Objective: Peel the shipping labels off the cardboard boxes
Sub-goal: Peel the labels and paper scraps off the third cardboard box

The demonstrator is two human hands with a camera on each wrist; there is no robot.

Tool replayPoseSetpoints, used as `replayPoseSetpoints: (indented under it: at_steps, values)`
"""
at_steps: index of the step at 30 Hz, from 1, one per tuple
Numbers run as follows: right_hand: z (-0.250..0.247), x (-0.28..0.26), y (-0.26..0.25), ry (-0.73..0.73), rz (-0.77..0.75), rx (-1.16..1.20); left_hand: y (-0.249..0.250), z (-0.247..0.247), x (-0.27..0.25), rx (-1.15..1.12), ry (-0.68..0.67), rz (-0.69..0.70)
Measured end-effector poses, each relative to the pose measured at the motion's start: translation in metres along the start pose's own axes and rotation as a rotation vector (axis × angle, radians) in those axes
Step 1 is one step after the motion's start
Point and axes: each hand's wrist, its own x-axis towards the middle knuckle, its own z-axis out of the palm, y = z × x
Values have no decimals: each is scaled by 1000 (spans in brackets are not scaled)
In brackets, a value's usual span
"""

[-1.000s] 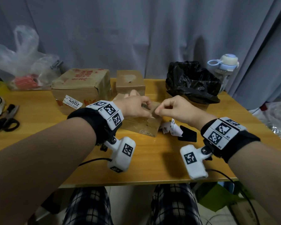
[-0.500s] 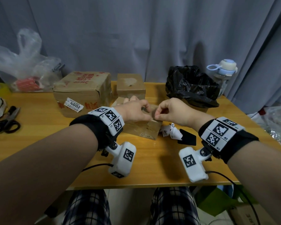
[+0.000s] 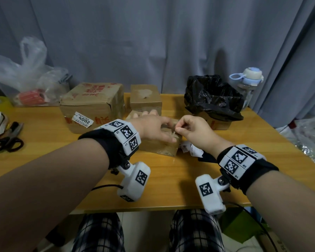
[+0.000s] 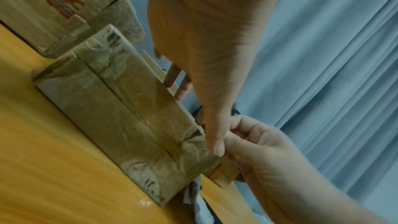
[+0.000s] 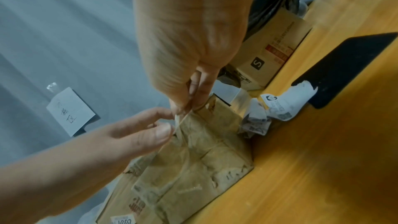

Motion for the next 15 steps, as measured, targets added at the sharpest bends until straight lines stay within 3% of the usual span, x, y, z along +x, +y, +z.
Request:
replayPoseSetpoints:
  at_steps: [4, 7, 11, 15]
  values:
    - [-2, 3, -4, -44, -28, -4, 4, 9, 3, -32, 170, -9]
    - [-8, 3, -4, -84, -38, 13, -2, 10, 6, -205, 127, -29]
    - [-15, 1, -2, -139, 29, 126, -3, 8, 8, -246, 108, -47]
    - [-14, 1, -1, -183, 28, 62, -5, 9, 8, -280, 108, -34]
